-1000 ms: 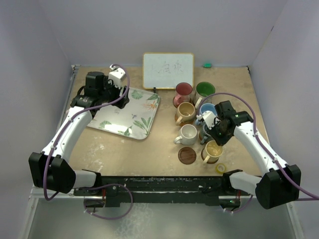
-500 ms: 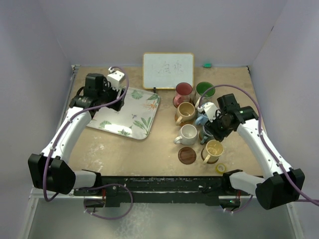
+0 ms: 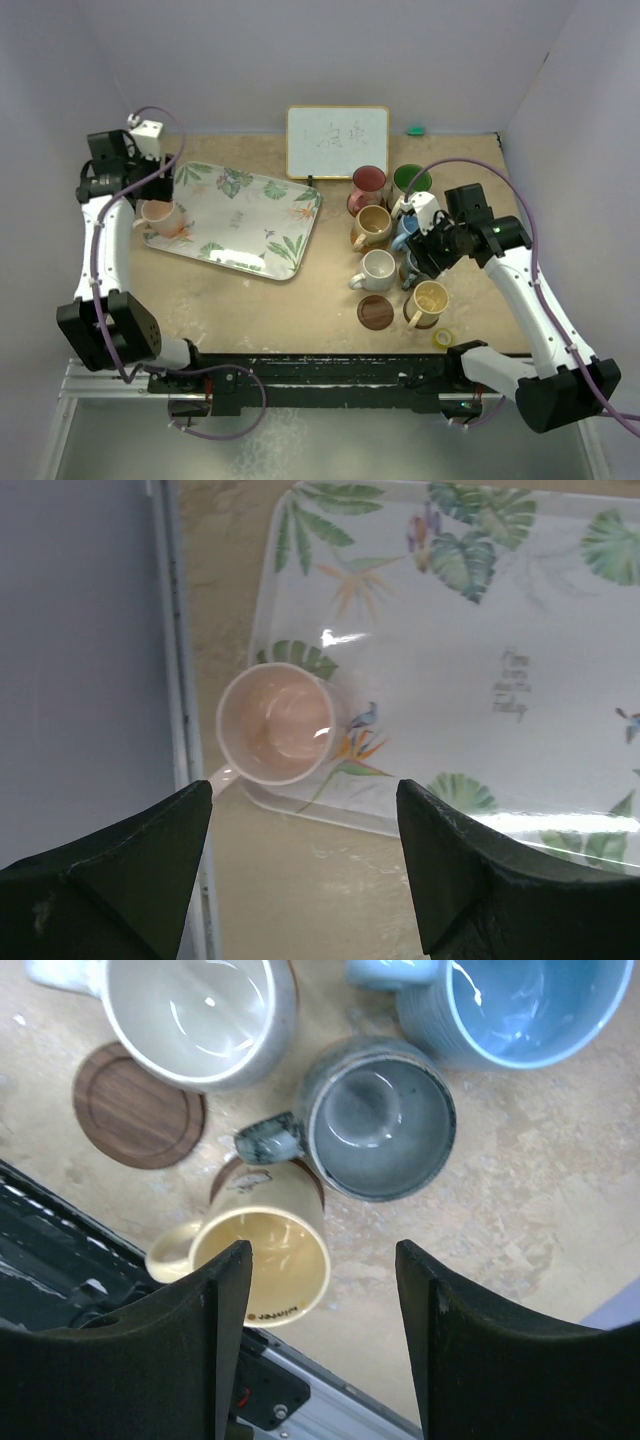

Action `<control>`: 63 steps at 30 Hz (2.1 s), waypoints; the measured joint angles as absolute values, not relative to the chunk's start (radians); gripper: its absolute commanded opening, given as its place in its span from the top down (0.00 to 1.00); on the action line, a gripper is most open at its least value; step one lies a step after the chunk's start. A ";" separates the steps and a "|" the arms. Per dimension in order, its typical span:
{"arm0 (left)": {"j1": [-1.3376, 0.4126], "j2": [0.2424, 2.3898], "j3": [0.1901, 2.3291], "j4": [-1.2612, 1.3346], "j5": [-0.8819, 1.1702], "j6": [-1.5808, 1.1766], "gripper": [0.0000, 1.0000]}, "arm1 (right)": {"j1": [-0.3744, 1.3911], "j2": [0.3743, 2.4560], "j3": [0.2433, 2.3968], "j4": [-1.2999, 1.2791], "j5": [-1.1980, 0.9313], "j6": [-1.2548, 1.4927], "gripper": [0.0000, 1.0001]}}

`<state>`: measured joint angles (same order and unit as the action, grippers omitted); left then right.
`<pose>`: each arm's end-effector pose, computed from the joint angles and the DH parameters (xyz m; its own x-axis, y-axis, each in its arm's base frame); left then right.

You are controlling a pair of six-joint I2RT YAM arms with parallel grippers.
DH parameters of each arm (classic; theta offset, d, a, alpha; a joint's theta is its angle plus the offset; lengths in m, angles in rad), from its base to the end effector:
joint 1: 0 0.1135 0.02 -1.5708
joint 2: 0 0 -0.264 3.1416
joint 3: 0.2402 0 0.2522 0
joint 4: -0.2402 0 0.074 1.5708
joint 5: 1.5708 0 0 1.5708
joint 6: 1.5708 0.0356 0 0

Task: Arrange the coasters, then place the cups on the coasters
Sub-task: Pick up the cup from the tray.

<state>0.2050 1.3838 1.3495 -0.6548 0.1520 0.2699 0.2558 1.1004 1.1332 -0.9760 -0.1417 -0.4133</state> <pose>0.2968 0.0562 0.3550 -0.6231 0.1396 -0.7695 0.0823 0.9902 0.1130 0.1993 0.0573 0.3284 -0.5843 -0.5638 -0.5837 -0.6174 0.7757 -0.1312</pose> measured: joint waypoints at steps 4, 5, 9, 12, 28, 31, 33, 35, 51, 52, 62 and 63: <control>0.331 1.494 1.467 -0.698 0.210 0.339 0.28 | 0.256 1.089 1.133 -0.949 -0.195 -0.393 0.38; 0.352 1.526 1.497 -0.709 0.224 0.363 0.28 | 0.256 1.085 1.133 -0.940 -0.207 -0.390 0.38; 0.404 1.681 1.603 -0.762 0.261 0.464 0.28 | 0.256 1.073 1.131 -0.913 -0.253 -0.378 0.38; 0.415 1.794 1.671 -0.815 0.276 0.532 0.28 | 0.256 1.065 1.116 -0.893 -0.281 -0.371 0.38; 0.405 2.115 1.868 -0.968 0.302 0.803 0.45 | 0.256 1.043 1.076 -0.849 -0.304 -0.347 0.40; 0.392 2.137 1.872 -0.991 0.303 0.854 0.47 | 0.256 1.061 1.074 -0.846 -0.300 -0.347 0.40; 0.382 2.144 1.872 -1.005 0.303 0.879 0.48 | 0.256 1.073 1.070 -0.846 -0.297 -0.347 0.41; 0.366 2.146 1.872 -1.018 0.303 0.904 0.50 | 0.256 1.076 1.068 -0.843 -0.297 -0.347 0.41; 0.312 2.154 1.913 -1.093 0.294 1.019 0.79 | 0.256 1.076 1.054 -0.833 -0.297 -0.347 0.42; 0.312 2.154 1.913 -1.098 0.293 1.024 0.82 | 0.256 1.076 1.054 -0.833 -0.297 -0.347 0.42; 0.311 2.148 1.916 -1.162 0.295 1.059 0.97 | 0.256 1.076 1.054 -0.833 -0.297 -0.347 0.42; 0.308 2.141 1.909 -1.165 0.300 1.059 0.97 | 0.256 1.076 1.054 -0.833 -0.297 -0.347 0.42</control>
<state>0.3084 2.1414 1.9095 -1.1648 0.2996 1.0592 0.2558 1.0763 1.0542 -0.8330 -0.2966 -0.3466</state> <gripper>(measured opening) 0.064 0.579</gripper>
